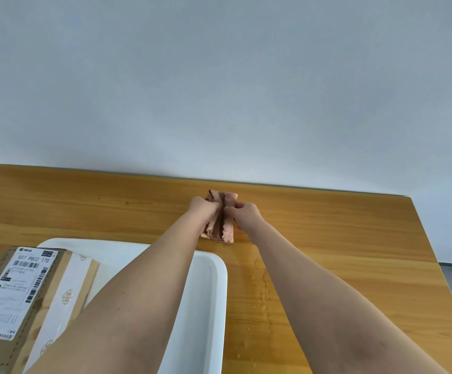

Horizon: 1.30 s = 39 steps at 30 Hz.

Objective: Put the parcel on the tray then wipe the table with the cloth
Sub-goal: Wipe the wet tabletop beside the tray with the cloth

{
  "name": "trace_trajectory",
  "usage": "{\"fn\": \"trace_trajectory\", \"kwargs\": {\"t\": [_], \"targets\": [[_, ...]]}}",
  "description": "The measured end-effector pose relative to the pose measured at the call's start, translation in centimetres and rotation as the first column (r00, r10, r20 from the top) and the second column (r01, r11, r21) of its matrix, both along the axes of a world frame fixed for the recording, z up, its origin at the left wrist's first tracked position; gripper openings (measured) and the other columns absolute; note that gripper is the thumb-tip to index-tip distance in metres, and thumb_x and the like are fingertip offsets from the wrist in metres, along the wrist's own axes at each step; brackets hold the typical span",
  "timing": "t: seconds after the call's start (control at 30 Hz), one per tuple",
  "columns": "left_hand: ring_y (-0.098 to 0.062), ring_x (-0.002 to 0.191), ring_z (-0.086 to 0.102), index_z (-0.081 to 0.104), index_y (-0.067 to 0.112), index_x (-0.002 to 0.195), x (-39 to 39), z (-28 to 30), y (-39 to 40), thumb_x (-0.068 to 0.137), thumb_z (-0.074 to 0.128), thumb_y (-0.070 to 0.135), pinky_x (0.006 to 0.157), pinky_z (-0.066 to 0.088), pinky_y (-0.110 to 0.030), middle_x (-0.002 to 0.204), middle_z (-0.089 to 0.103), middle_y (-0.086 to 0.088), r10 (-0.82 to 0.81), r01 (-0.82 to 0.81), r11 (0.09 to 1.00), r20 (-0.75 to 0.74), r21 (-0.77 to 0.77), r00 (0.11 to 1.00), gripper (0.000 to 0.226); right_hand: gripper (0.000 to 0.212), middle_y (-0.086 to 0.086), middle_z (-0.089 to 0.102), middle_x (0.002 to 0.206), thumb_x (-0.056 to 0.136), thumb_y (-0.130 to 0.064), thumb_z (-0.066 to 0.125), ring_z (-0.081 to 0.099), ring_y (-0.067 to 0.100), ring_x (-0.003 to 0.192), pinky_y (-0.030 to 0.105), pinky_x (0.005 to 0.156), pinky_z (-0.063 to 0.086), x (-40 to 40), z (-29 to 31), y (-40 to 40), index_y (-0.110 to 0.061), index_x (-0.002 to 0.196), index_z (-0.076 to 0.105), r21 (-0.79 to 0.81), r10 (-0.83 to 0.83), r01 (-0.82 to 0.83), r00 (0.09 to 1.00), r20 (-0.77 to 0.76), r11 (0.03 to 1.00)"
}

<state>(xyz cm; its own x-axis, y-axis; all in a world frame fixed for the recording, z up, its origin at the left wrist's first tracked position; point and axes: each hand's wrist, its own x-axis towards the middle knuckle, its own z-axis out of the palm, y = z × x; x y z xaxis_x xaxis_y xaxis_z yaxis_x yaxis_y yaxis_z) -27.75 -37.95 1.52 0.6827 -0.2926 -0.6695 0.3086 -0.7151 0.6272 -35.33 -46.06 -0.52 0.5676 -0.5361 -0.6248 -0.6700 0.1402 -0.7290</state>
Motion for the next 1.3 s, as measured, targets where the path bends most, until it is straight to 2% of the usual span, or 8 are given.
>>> {"fn": "trace_trajectory", "kwargs": {"t": [0.13,0.33,0.47,0.73,0.83,1.0,1.17,1.3], "targets": [[-0.025,0.082,0.051,0.058,0.011,0.080,-0.3,0.7,0.5,0.088,0.059,0.021,0.062,0.036,-0.027,0.079,0.057,-0.006,0.006,-0.003,0.994,0.025,-0.108,1.000,0.014,0.035,0.010,0.055,0.111,0.090,-0.021,0.060,0.049,0.021,0.093,0.030,0.075,0.038,-1.2,0.9,-0.4,-0.004,0.120,0.052,-0.043,-0.100,0.104,0.992,0.076,0.994],[-0.017,0.071,0.053,0.055,0.010,0.100,-2.3,3.8,0.7,0.095,0.053,0.019,0.055,0.037,-0.021,0.094,0.057,-0.009,-0.035,0.065,0.972,0.131,-0.226,0.991,0.011,0.035,0.009,0.057,0.116,0.096,-0.026,0.050,0.057,0.025,0.103,0.039,0.092,0.048,-3.6,3.8,-0.3,-0.009,0.125,0.042,0.011,-0.174,0.176,0.967,0.186,0.984],[-0.021,0.081,0.058,0.053,0.012,0.124,-4.5,5.6,1.1,0.095,0.052,0.017,0.056,0.045,-0.023,0.102,0.058,-0.008,-0.057,0.075,0.954,0.072,-0.289,0.996,0.030,0.033,0.011,0.060,0.115,0.098,-0.025,0.044,0.059,0.030,0.103,0.045,0.089,0.051,-5.9,5.6,-0.2,-0.017,0.129,0.040,-0.166,-0.138,0.165,0.976,0.166,0.972],[-0.024,0.079,0.061,0.059,0.016,0.098,-10.4,7.5,-0.1,0.098,0.037,0.035,0.063,0.054,-0.030,0.095,0.063,-0.010,-0.058,-0.018,0.922,-0.184,-0.387,0.981,0.029,0.076,0.011,0.031,0.142,0.087,-0.049,0.059,0.043,0.031,0.124,0.041,0.098,0.043,-10.9,7.1,-0.7,-0.014,0.146,0.025,-0.285,-0.079,0.087,0.996,0.040,0.955],[-0.022,0.072,0.064,0.063,0.013,0.107,-12.3,7.7,-0.7,0.100,0.035,0.038,0.067,0.055,-0.031,0.095,0.065,-0.009,-0.067,-0.035,0.913,-0.236,-0.406,0.969,0.038,0.092,0.010,0.032,0.139,0.076,-0.053,0.070,0.039,0.029,0.128,0.043,0.106,0.038,-13.0,7.2,-1.0,-0.017,0.147,0.023,-0.312,0.013,-0.006,1.000,0.020,0.950],[-0.019,0.077,0.064,0.062,0.011,0.116,-14.9,7.7,-2.1,0.099,0.040,0.039,0.081,0.053,-0.031,0.090,0.066,-0.006,-0.109,0.031,0.923,-0.183,-0.383,0.977,0.040,0.068,0.007,0.041,0.131,0.087,-0.043,0.061,0.046,0.024,0.121,0.030,0.094,0.037,-16.2,6.9,-2.8,-0.022,0.145,0.034,-0.411,0.161,-0.135,0.987,0.028,0.901],[-0.022,0.096,0.059,0.060,0.011,0.123,-17.9,6.6,-2.1,0.100,0.039,0.034,0.094,0.044,-0.035,0.113,0.060,-0.005,-0.110,0.073,0.957,-0.116,-0.282,0.987,0.039,0.046,0.010,0.042,0.129,0.095,-0.033,0.049,0.056,0.028,0.105,0.033,0.089,0.044,-18.6,6.1,-4.8,-0.027,0.140,0.042,-0.472,0.280,-0.296,0.954,-0.106,0.830],[-0.019,0.091,0.056,0.060,0.018,0.105,-19.1,4.3,-0.9,0.096,0.047,0.028,0.074,0.041,-0.028,0.102,0.060,-0.003,-0.044,0.042,0.983,-0.009,-0.178,0.999,0.019,0.043,0.005,0.042,0.129,0.094,-0.036,0.049,0.059,0.028,0.100,0.037,0.080,0.051,-20.5,4.5,-5.8,-0.030,0.136,0.045,-0.521,0.347,-0.441,0.897,-0.273,0.731]]}}
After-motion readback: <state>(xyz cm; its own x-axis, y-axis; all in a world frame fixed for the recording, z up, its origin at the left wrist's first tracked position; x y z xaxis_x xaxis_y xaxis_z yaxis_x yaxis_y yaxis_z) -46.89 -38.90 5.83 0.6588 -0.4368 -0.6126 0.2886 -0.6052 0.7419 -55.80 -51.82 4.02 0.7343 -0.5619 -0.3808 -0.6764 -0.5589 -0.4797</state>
